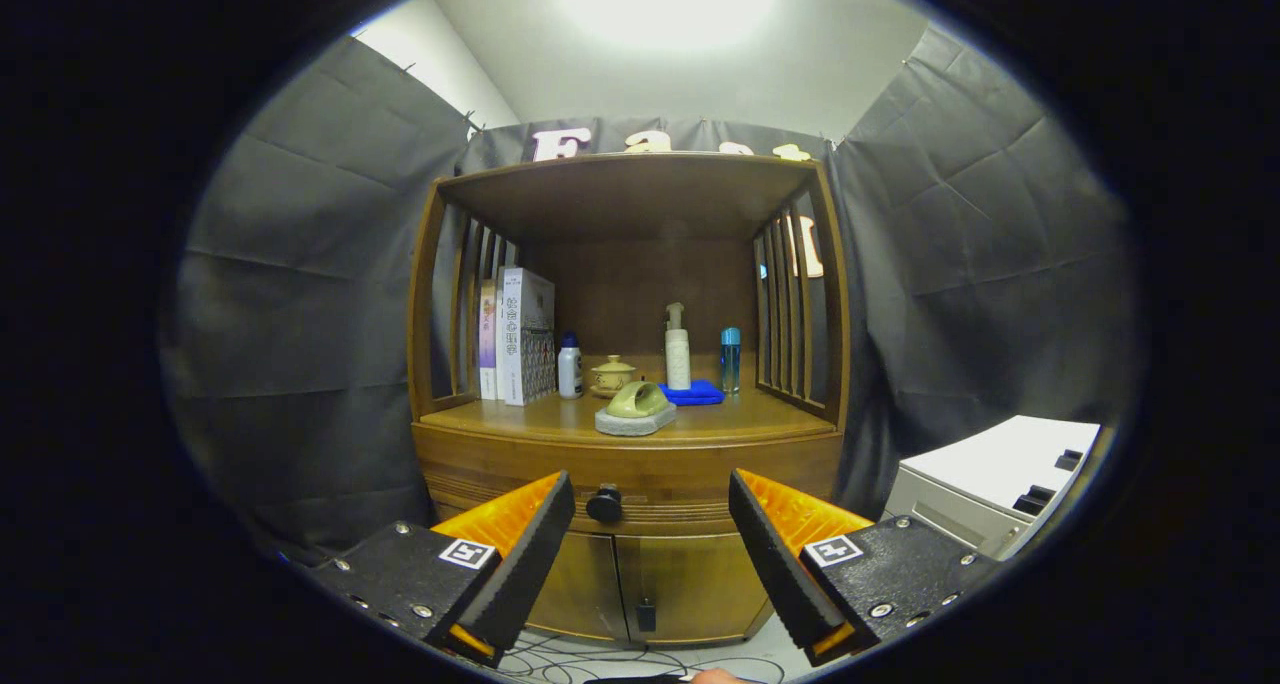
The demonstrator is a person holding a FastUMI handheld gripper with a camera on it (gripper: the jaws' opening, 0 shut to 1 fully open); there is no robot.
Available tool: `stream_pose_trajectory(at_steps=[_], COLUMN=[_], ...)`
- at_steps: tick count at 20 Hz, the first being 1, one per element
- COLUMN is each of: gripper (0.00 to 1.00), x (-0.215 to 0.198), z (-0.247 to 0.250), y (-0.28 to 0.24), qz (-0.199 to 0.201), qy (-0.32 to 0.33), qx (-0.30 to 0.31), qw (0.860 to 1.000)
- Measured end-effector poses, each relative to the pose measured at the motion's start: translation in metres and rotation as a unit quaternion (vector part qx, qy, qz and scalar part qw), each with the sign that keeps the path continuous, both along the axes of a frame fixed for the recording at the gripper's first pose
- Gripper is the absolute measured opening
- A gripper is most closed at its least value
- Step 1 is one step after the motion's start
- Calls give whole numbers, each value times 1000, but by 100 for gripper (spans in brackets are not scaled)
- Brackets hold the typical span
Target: Pull open the drawer, take out the items inside it, and place them on the countertop above the cabinet.
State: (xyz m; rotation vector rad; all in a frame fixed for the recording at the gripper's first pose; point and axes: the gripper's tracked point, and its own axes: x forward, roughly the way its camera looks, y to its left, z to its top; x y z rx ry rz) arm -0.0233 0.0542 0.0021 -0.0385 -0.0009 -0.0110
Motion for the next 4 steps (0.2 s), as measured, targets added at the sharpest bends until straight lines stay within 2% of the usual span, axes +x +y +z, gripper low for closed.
stream_pose_trajectory(at_steps=[4], gripper=[97], x=[-11], z=[-10], y=[1], qz=[10], qy=[12], qx=[3], qw=[1000])
